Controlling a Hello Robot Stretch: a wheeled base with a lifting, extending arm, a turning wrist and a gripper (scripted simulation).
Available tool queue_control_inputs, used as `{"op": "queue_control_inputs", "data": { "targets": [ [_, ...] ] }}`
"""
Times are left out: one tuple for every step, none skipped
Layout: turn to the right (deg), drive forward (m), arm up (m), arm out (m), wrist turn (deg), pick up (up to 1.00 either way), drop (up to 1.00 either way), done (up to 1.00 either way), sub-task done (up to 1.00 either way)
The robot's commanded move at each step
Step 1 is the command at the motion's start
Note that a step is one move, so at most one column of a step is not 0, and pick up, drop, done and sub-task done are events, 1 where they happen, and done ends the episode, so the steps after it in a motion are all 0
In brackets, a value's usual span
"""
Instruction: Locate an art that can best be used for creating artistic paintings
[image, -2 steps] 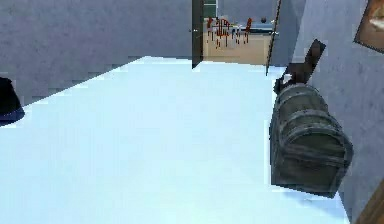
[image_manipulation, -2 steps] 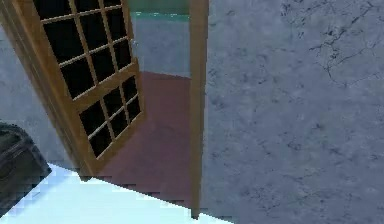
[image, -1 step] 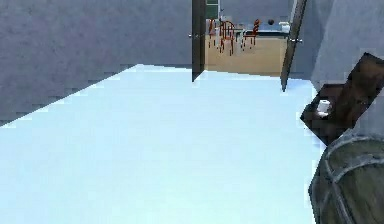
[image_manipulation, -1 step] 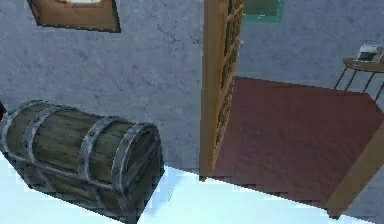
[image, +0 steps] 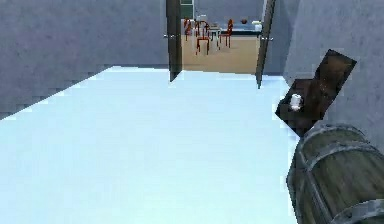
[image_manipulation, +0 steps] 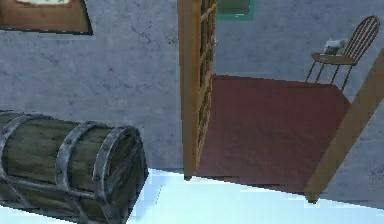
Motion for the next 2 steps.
{"op": "queue_control_inputs", "data": {
  "targets": [
    [0.0,0.3,0.0,0.0,0.0,0.0,0.0,0.0,0.0],
    [6.0,0.0,0.0,0.0,0.0,0.0,0.0,0.0,0.0]
  ]
}}
